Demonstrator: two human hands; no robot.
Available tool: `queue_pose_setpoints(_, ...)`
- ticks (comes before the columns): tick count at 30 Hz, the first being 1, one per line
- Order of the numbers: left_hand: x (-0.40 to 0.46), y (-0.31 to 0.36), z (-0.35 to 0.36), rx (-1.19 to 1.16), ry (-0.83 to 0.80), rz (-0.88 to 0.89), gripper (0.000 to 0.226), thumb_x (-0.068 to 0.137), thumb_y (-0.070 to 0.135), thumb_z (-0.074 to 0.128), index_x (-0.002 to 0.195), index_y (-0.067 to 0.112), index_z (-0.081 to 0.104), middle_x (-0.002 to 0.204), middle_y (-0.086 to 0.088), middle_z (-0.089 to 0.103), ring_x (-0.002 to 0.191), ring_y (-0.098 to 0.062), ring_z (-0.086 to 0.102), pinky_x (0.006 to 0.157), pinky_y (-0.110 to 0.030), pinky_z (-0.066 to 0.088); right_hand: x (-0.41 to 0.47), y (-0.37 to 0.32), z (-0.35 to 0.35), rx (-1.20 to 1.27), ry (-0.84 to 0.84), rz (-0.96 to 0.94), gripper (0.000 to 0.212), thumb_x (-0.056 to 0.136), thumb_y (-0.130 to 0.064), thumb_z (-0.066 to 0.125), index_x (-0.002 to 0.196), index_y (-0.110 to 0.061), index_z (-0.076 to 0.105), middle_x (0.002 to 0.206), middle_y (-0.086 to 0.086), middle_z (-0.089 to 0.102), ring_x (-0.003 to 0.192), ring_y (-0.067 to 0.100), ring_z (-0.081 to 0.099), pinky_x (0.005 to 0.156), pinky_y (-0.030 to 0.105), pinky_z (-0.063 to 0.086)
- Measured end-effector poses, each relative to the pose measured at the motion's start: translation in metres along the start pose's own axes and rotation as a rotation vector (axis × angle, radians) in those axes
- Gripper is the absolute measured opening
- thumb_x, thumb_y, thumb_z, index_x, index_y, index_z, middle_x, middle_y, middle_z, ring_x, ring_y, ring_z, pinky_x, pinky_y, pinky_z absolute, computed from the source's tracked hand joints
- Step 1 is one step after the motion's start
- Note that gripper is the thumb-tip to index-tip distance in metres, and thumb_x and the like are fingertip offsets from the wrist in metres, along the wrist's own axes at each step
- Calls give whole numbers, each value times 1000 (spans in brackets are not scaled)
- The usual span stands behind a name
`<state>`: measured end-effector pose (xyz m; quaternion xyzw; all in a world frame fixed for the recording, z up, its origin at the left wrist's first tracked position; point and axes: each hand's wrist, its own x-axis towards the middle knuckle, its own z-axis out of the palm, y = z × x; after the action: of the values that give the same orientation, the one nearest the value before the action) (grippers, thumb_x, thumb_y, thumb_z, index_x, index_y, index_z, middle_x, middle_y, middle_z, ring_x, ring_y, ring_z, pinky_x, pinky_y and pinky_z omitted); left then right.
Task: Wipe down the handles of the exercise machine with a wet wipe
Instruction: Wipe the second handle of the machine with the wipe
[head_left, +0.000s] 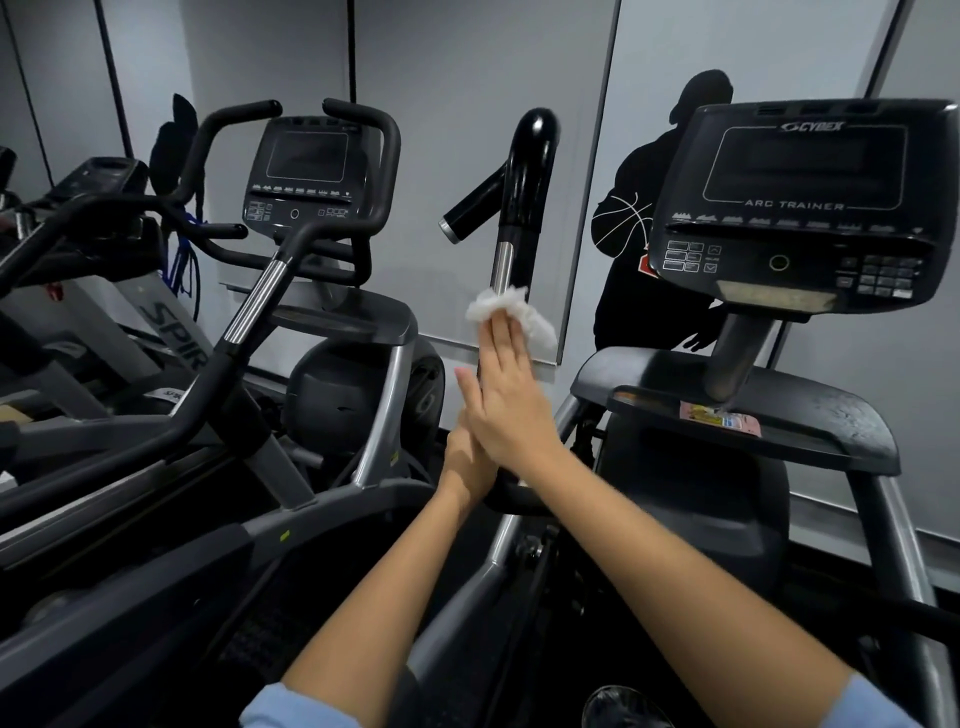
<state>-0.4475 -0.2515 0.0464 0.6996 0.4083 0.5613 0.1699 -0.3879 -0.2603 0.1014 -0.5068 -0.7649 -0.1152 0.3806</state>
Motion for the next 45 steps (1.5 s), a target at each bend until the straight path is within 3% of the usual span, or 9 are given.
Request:
queue_pose_setpoints(4, -8, -10, 3, -163, 97, -87, 34, 102, 20, 24, 99, 19, 58, 108, 4, 59, 110, -13, 51, 100, -41, 40, 45, -2, -20, -39, 30, 34, 66, 101, -42, 24, 150, -10, -7, 157, 4, -17, 143, 17, -23, 118, 35, -11)
queue_pose_setpoints(10, -23, -23, 14, -82, -96, -80, 57, 99, 2, 33, 98, 58, 42, 102, 32, 35, 96, 25, 45, 92, -1, 34, -49, 11, 29, -82, -59, -17, 64, 95, -43, 14, 148, -13, -5, 157, 4, -13, 143, 12, -21, 120, 38, 1)
queue_pose_setpoints(15, -18, -24, 9, -128, 32, -27, 23, 102, 27, 30, 107, 31, 52, 108, 7, 60, 104, -6, 55, 84, -23, 51, -1, 8, 9, -10, 2, -3, 65, 97, -45, 14, 146, -14, -14, 152, 0, -26, 141, 13, -27, 119, 34, -11)
queue_pose_setpoints(22, -21, -30, 14, -49, -43, 17, 31, 100, 6, 35, 124, 22, 44, 118, 16, 48, 103, 5, 50, 77, -3, 44, -24, 10, 17, -31, -39, -30, 66, 97, -42, 17, 149, -12, -9, 156, 5, -20, 143, 14, -23, 120, 38, -5)
queue_pose_setpoints(26, -25, -30, 4, -96, -78, -136, 34, 103, 27, 23, 94, 13, 54, 76, 3, 67, 79, -13, 58, 63, -19, 53, -57, 10, 28, 91, -120, 28, 63, 99, -41, 20, 146, -18, -15, 151, -4, -30, 138, 3, -30, 121, 34, 2)
queue_pose_setpoints(32, -23, -30, 6, 24, -31, 65, 46, 89, 37, 48, 125, 9, 42, 115, 9, 55, 109, 2, 54, 92, -20, 48, 22, 4, 2, 207, 76, 80, 69, 102, -33, 28, 147, -9, -17, 152, 4, -31, 140, 12, -30, 120, 41, -4)
queue_pose_setpoints(35, -21, -35, 7, -66, -124, -42, 16, 97, 18, 43, 112, 13, 45, 105, 5, 55, 97, 3, 59, 80, -16, 50, -2, 6, 12, 119, 37, 29, 68, 99, -37, 24, 148, -9, -14, 153, 4, -29, 141, 15, -27, 120, 40, -5)
queue_pose_setpoints(39, -23, -37, 10, -195, -133, -174, 40, 102, 32, 22, 95, 20, 58, 87, 0, 65, 76, -5, 65, 69, -19, 51, -69, 21, 33, -63, -158, -66, 63, 95, -46, 12, 146, -16, -11, 154, 0, -22, 139, 5, -30, 117, 27, -16)
queue_pose_setpoints(45, -13, -28, -3, -254, -218, -245, 30, 100, 21, 39, 127, 11, 49, 115, -2, 61, 100, -10, 60, 72, -13, 53, -25, 22, 19, -121, -87, -96, 60, 98, -41, 17, 147, -16, -6, 154, -1, -18, 143, 13, -22, 116, 30, -17)
